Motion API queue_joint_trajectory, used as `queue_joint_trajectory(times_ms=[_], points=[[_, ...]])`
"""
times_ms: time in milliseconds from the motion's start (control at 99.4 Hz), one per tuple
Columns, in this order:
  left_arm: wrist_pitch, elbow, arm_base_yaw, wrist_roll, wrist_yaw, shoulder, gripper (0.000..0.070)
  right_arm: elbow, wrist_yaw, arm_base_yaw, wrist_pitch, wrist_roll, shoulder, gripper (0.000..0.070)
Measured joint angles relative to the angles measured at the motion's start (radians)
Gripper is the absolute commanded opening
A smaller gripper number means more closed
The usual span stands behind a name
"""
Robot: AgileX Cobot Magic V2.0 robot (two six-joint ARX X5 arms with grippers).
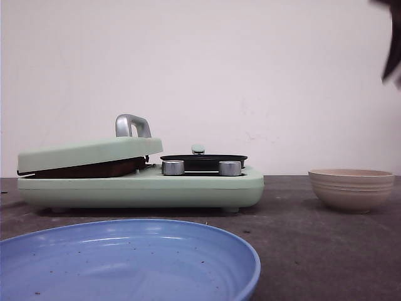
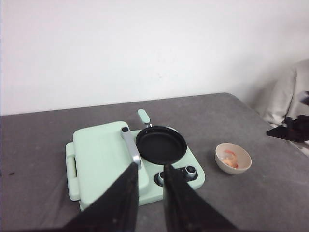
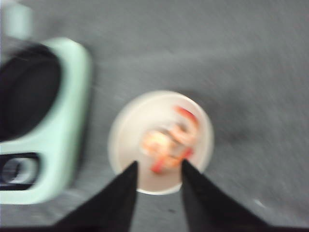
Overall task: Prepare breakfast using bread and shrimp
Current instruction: 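Reach the right gripper to the cream shrimp bowl and grasp its rim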
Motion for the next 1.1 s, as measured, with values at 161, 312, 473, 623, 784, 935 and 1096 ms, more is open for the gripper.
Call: queue_joint_trajectory(times_ms=[161,312,473,623,784,935,1096], points=[[-0.003,0.0,0.0,0.0,0.0,-0.014,0.0,0.0,-0.003,-0.031,0.001,-0.005,0.132,0.026],[-0.02,0.0,-0.003,0.0,0.0,-0.016,0.0,0.0,-0.005,-0.029,0.014,-0.005,0.228,0.0259],[-0.024,0.0,-0.018,0.0,0.0,-0.016,0.0,0.0,-0.005,-0.026,0.027,-0.005,0.302,0.0258],[-0.031,0.0,-0.019,0.001,0.0,-0.016,0.0,0.0,-0.005,-0.026,0.056,-0.003,0.356,0.0256],[-0.041,0.0,-0.019,0.008,0.0,-0.016,0.0,0.0,-0.005,-0.026,0.113,0.011,0.369,0.0202],[-0.042,0.0,-0.019,0.01,-0.002,-0.016,0.0,0.0,-0.005,-0.026,0.159,0.043,0.397,0.0171],[-0.041,0.0,-0.019,0.016,-0.002,-0.016,0.0,0.0,-0.006,-0.026,0.168,0.072,0.444,0.0171]])
